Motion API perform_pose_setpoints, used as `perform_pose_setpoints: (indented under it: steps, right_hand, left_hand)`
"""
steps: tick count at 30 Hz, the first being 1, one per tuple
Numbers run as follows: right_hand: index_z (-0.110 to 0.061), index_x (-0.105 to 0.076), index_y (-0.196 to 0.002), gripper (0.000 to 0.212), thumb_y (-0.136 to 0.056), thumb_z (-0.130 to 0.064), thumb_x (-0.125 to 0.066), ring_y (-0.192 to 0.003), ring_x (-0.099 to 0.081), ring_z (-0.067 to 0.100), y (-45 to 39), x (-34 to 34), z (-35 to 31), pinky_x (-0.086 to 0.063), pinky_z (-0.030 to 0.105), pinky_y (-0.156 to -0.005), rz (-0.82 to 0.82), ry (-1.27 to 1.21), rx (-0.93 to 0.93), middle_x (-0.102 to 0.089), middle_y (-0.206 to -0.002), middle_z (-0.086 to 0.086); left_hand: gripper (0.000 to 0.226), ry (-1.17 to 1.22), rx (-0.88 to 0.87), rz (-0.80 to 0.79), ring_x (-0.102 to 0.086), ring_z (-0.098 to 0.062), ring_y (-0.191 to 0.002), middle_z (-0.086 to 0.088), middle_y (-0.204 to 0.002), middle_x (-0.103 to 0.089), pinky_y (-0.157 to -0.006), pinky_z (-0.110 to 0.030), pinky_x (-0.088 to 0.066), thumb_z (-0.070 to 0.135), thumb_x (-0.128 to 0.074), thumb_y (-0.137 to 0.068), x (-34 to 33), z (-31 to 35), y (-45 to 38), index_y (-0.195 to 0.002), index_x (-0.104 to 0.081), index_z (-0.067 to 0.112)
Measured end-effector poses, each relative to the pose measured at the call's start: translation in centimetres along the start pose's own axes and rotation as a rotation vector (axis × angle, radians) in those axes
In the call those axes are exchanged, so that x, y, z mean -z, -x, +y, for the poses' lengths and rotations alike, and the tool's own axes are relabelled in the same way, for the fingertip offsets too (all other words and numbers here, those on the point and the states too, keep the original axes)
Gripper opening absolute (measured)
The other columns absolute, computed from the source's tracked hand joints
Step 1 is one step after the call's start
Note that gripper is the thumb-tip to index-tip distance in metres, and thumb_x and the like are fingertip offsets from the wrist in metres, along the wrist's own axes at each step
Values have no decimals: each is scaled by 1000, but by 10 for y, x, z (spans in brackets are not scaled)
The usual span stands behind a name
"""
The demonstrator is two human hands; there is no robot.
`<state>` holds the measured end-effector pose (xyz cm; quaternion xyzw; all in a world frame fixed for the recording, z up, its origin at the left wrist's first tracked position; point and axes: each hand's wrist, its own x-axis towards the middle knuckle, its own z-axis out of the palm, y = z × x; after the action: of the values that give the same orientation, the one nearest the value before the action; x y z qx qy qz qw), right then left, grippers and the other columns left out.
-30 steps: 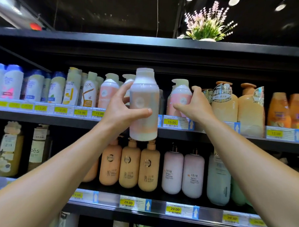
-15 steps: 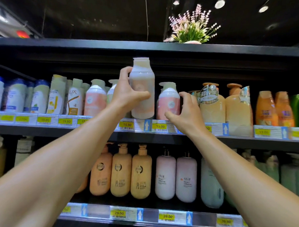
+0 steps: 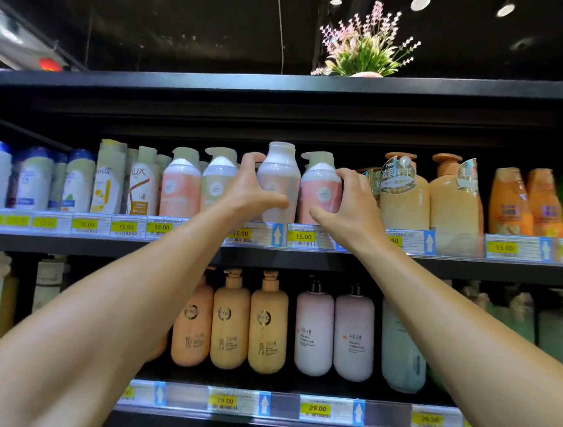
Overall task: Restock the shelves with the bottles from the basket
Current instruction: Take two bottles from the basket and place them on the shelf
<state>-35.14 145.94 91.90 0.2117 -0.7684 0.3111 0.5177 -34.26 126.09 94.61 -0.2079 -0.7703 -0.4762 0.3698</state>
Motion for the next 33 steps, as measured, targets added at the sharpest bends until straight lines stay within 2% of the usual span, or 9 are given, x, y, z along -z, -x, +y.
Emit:
perform_pose_setpoints:
  steps: [5, 9, 12, 14, 16, 19, 24, 31, 33]
  right_hand:
    - [-19, -38, -142, 76, -77, -32, -73, -122, -48, 20, 0, -3, 2, -41, 30, -89, 10, 1, -8, -39, -142, 1]
    - [-20, -37, -142, 76, -77, -34, -73, -123, -48, 23, -1, -3, 1, -44, 35, -92, 2, 24, -18, -38, -143, 1]
    - [-21, -36, -143, 75, -78, -34, -72, -123, -48, 23, -2, -3, 0, -42, 34, -90, -6, 35, -20, -37, -143, 0]
    - [-21, -36, -142, 75, -78, -34, -72, -123, -48, 23, -1, -3, -1, -42, 33, -89, -11, 37, -18, -37, -143, 0]
    - [-21, -36, -142, 75, -78, -34, -72, -122, -48, 23, -1, -3, -1, -43, 34, -89, -12, 35, -17, -37, -142, 0]
    - [-20, -37, -143, 76, -78, -33, -73, -122, -48, 24, -1, -2, -2, -41, 33, -88, -14, 35, -15, -37, -142, 0]
    - [-24, -36, -144, 75, -79, -32, -71, -121, -49, 26, -2, -3, -3, -43, 34, -88, -29, 46, -7, -36, -144, -1]
    - [-31, -31, -148, 78, -81, -28, -70, -117, -52, 26, -3, -3, -1, -39, 32, -81, -75, 93, -12, -35, -145, -2]
    - [-31, -31, -147, 78, -80, -28, -71, -117, -52, 26, -3, -3, -2, -38, 31, -80, -78, 98, -18, -34, -145, -2]
  left_hand:
    - [73, -150, 91, -4, -65, -25, -82, -8, -103, -61, -61, -38, -54, 24, -81, -70, -1, 1, -6, -127, -36, 30]
    - [82, -279, 139, 6, -57, -20, -90, -5, -111, -55, -75, -38, -52, 31, -77, -76, -2, 5, -9, -144, -34, 22]
    - [75, -342, 156, -7, -59, -24, -96, -6, -111, -57, -79, -41, -54, 32, -76, -77, -2, 13, -7, -140, -38, 19]
    - [66, -443, 154, -16, -59, -24, -93, -7, -108, -59, -69, -36, -51, 33, -77, -76, -1, 21, -5, -130, -44, 14]
    - [57, -576, 115, 22, -56, -21, -87, -5, -102, -58, -55, -31, -38, 35, -77, -75, -1, 27, -1, -117, -47, 12]
    - [56, -720, -20, 147, -52, -25, -88, -6, -105, -51, -54, -31, -31, 37, -79, -72, -5, 30, 6, -106, -41, 16]
    - [78, -744, -159, 158, -53, -30, -95, -8, -118, -44, -71, -37, -44, 34, -80, -74, -11, 23, 14, -137, -37, 21]
    - [78, -622, -174, 137, -51, -23, -105, -9, -126, -50, -78, -29, -36, 27, -81, -76, -3, 12, 13, -143, -41, 24]
    - [76, -623, -176, 149, -52, -23, -102, -8, -126, -50, -77, -29, -36, 28, -80, -76, -4, 11, 14, -141, -42, 24]
